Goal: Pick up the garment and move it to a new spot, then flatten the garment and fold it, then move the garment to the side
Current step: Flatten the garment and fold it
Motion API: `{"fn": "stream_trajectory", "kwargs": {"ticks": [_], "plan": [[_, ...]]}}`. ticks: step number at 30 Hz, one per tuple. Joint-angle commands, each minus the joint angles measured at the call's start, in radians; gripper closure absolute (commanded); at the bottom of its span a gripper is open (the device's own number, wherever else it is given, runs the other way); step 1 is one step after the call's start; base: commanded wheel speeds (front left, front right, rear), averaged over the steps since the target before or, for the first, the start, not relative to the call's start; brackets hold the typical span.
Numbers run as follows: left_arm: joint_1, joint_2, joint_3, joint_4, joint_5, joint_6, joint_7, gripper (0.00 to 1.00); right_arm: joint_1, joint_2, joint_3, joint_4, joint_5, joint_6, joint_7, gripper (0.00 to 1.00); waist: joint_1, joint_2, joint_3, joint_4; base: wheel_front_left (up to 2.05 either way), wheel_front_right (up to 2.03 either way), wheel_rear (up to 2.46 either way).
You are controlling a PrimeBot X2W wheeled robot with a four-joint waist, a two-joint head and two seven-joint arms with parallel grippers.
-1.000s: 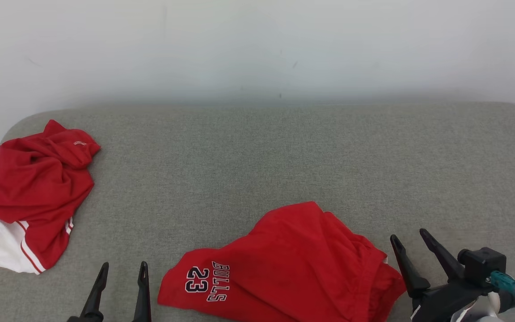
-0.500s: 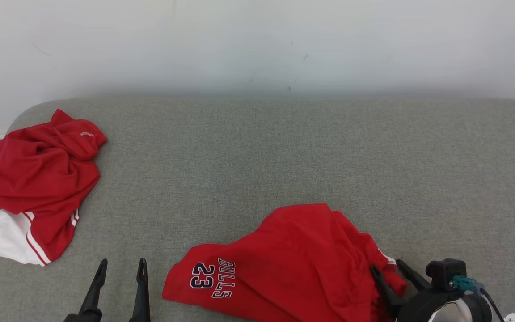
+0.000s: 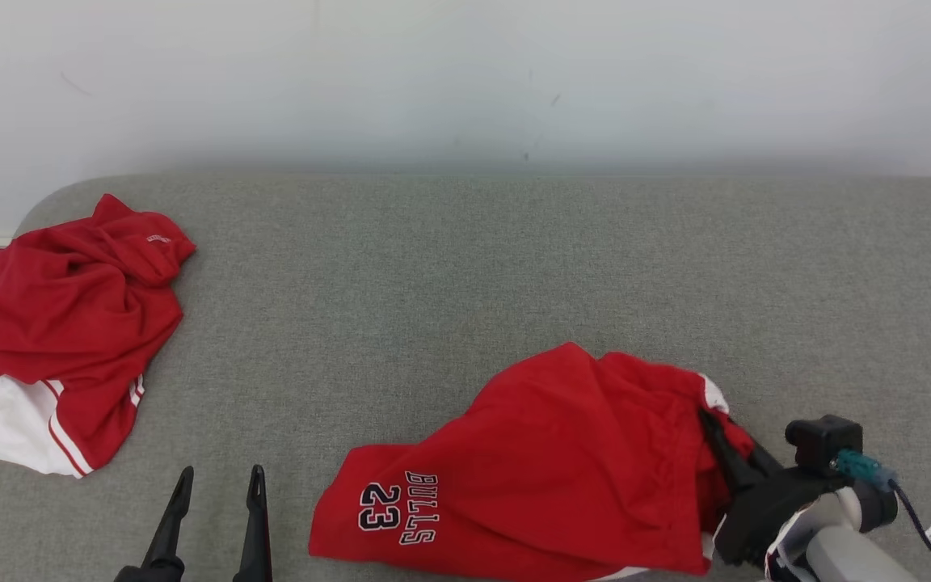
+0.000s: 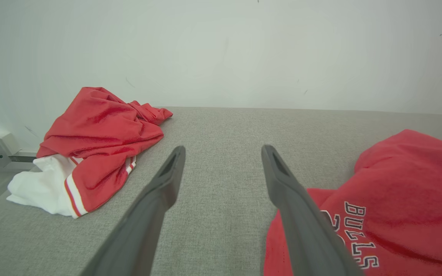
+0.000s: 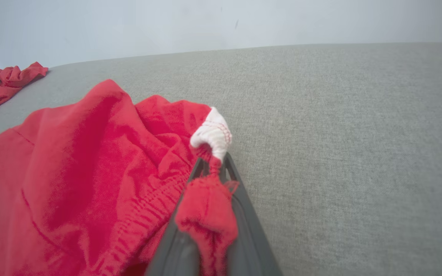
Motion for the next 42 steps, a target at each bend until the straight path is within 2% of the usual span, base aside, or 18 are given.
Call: {"fn": "stream_trajectory", "kwargs": {"ticks": [1, 8, 18, 19, 20, 21, 26, 30, 35, 36, 42], "plan": [[-0.004, -0.001, -0.001, -0.004, 0.000, 0.005, -0.003, 0.00, -0.021, -0.007, -0.005, -0.001, -0.003, -0.003, -0.011, 1.00, 0.0000, 0.0000, 0.002, 0.000, 0.00, 0.00, 0.00], [-0.030, -0.001, -0.017, -0.005, -0.007, 0.001, -0.004, 0.00, -0.197, -0.063, -0.035, 0.011, 0.026, -0.003, -0.024, 1.00, 0.0000, 0.0000, 0.050, 0.009, 0.00, 0.00, 0.00], [-0.094, -0.001, -0.053, 0.015, -0.020, -0.001, -0.004, 0.00, -0.429, -0.107, -0.012, 0.210, 0.069, -0.003, 0.011, 1.00, 0.0000, 0.0000, 0.124, 0.061, 0.00, 0.00, 0.00], [-0.097, -0.001, -0.057, 0.017, -0.020, -0.001, -0.004, 0.00, -0.444, -0.109, -0.006, 0.234, 0.065, -0.003, 0.009, 0.65, 0.0000, 0.0000, 0.126, 0.066, 0.00, 0.00, 0.00], [-0.097, -0.001, -0.061, 0.018, -0.021, -0.001, -0.004, 0.00, -0.459, -0.108, 0.001, 0.252, 0.061, -0.003, 0.004, 0.17, 0.0000, 0.0000, 0.127, 0.070, 0.00, 0.00, 0.00], [-0.098, -0.001, -0.064, 0.019, -0.022, 0.001, -0.004, 0.00, -0.471, -0.107, 0.007, 0.269, 0.059, -0.003, 0.002, 0.00, 0.0000, 0.0000, 0.126, 0.073, 0.00, 0.00, 0.00], [-0.091, -0.001, -0.068, 0.020, -0.024, 0.008, -0.004, 0.00, -0.504, -0.124, 0.020, 0.308, 0.051, -0.003, -0.027, 0.00, 0.0000, 0.0000, 0.115, 0.072, 0.00, 0.00, 0.00], [-0.077, -0.001, -0.063, 0.015, -0.024, 0.015, -0.004, 0.00, -0.505, -0.137, 0.010, 0.276, 0.048, -0.003, -0.039, 0.00, 0.0000, 0.0000, 0.095, 0.052, 0.00, 0.00, 0.00], [-0.065, -0.001, -0.051, 0.005, -0.014, 0.015, -0.004, 0.00, -0.424, -0.154, -0.073, 0.118, 0.004, -0.003, -0.039, 0.00, 0.0000, 0.0000, 0.068, 0.021, 0.00, 0.00, 0.00], [-0.065, -0.001, -0.051, 0.005, -0.014, 0.015, -0.004, 0.00, -0.424, -0.154, -0.073, 0.118, 0.004, -0.003, -0.039, 0.00, 0.0000, 0.0000, 0.068, 0.021, 0.00, 0.00, 0.00], [-0.046, -0.001, -0.023, 0.002, -0.003, 0.009, -0.004, 0.00, -0.235, -0.111, -0.203, -0.108, -0.073, -0.003, -0.039, 0.00, 0.0000, 0.0000, 0.030, -0.016, 0.00, 0.00, 0.00]]}}
